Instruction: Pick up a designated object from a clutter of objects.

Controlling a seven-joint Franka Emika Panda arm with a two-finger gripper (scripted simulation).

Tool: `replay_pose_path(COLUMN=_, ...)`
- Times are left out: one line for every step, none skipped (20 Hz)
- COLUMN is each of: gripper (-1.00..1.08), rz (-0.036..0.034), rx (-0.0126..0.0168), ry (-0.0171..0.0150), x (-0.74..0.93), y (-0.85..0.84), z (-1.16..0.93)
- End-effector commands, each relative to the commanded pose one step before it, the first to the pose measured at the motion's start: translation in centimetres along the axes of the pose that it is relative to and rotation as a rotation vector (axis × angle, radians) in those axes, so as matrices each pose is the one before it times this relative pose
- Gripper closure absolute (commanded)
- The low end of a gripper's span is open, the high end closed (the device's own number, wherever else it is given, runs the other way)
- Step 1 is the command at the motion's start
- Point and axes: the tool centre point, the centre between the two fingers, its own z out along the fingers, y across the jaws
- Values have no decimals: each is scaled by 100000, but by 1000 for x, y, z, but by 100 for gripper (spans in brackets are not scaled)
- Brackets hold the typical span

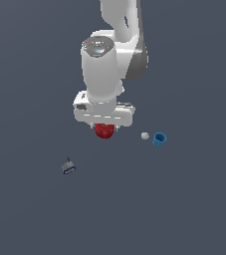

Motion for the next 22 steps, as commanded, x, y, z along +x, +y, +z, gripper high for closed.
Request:
replay_pose_path(gripper=108, rz=-1, rx=23, ry=250, x=-850, y=228, z=-2636)
replay_pose_path(gripper=108, rz=0, rx=0, ry=0, x=-352, y=94, z=-1043)
replay_pose_path(gripper=108, rz=0, rx=0, ry=0, x=-359, y=96, z=-1069)
replay_pose_path(gripper=108, rz=0, rx=0, ry=0, x=-365, y=98, z=-1093)
replay_pose_path(gripper=108, rz=0, rx=0, ry=0, x=-360, y=97, z=-1085)
replay_pose_path(gripper=108, rz=0, rx=0, ry=0, x=-352, y=96, z=-1070)
replay_pose_path(gripper=108, rz=0, rx=0, ry=0, x=-346, y=95, z=-1057)
replay_pose_path(gripper=108, rz=0, rx=0, ry=0, x=-340, y=93, z=-1045)
replay_pose_path(gripper=108, rz=0, rx=0, ry=0, x=-333, y=92, z=-1035)
replay_pose_path(gripper=108, rz=0, rx=0, ry=0, x=-327, y=91, z=-1025)
replay_pose_path(gripper=108, rz=0, rx=0, ry=0, x=-316, y=89, z=-1003)
replay_pose_path(gripper=108, rz=0, rx=0, ry=0, x=-304, y=86, z=-973)
replay_pose_path(gripper=108, rz=0, rx=0, ry=0, x=-291, y=83, z=-940)
replay_pose_path(gripper=108, rz=0, rx=0, ry=0, x=-277, y=80, z=-904)
replay_pose_path(gripper=108, rz=0, rx=0, ry=0, x=-261, y=76, z=-866)
replay_pose_path(gripper=108, rz=0, rx=0, ry=0, x=-244, y=73, z=-824)
replay_pose_path(gripper=108, rz=0, rx=0, ry=0, x=-225, y=68, z=-777)
replay_pose_path(gripper=108, rz=0, rx=0, ry=0, x=-206, y=64, z=-726)
replay_pose_path(gripper=108, rz=0, rx=0, ry=0, x=-188, y=59, z=-676)
replay_pose_path(gripper=108, rz=0, rx=0, ry=0, x=-171, y=55, z=-625)
replay_pose_path(gripper=108, rz=0, rx=0, ry=0, x=-155, y=50, z=-574)
replay_pose_path(gripper=108, rz=0, rx=0, ry=0, x=-138, y=46, z=-524)
